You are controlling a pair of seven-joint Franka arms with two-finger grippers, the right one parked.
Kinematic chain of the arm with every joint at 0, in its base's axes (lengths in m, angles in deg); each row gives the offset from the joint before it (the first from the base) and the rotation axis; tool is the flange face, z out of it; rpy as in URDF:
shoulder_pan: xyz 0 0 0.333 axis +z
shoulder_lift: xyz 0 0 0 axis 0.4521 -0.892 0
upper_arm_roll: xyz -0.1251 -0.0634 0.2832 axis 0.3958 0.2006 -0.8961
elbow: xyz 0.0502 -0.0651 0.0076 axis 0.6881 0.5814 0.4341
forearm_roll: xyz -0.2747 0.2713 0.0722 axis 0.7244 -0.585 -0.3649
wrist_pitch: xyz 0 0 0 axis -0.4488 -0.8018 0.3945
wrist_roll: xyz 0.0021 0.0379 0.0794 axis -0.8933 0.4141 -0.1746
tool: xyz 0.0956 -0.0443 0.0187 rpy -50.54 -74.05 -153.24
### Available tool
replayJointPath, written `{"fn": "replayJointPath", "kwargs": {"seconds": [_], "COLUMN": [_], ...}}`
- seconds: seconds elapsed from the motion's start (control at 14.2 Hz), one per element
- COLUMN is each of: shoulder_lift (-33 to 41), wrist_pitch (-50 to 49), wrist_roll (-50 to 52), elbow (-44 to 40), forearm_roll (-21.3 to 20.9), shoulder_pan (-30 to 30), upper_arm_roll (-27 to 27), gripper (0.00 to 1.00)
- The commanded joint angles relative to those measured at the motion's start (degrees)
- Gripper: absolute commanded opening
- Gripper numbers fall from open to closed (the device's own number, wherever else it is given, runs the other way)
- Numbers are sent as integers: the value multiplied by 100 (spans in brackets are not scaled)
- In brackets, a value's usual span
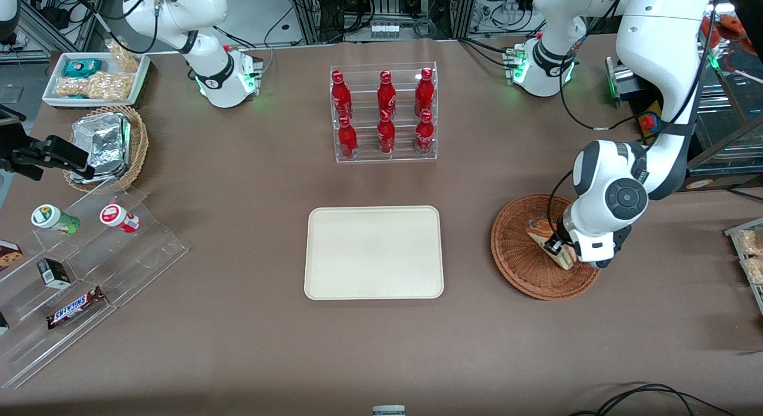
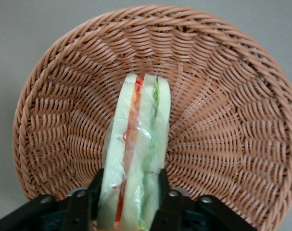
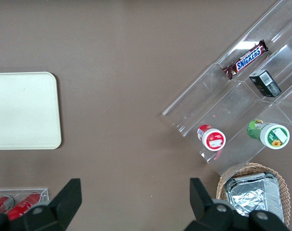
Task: Place sandwich from basket to tray
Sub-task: 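Lower the left gripper and grasp the triangular sandwich in the basket, then lift the sandwich and carry it over the cream tray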
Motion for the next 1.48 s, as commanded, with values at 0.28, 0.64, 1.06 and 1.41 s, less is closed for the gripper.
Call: {"fn": "replayJointPath", "kwargs": {"seconds": [0.28,0.64,1.06,1.41], "shoulder_lift": [-147,-804,-1826,-2300], "wrist_pitch": [-2505,-2057,-1891,-906], "wrist_roll": [30,-948,-1464,-1464], "elbow": [-1954,-2637,-4047,-4204], "forearm_roll": [35,-219,-756,-783], "shoulder_pan": [-150,-334,-1581,-2258], "upper_arm_roll": [168,1292,1329,1329], "gripper": [7,5,4,4]}}
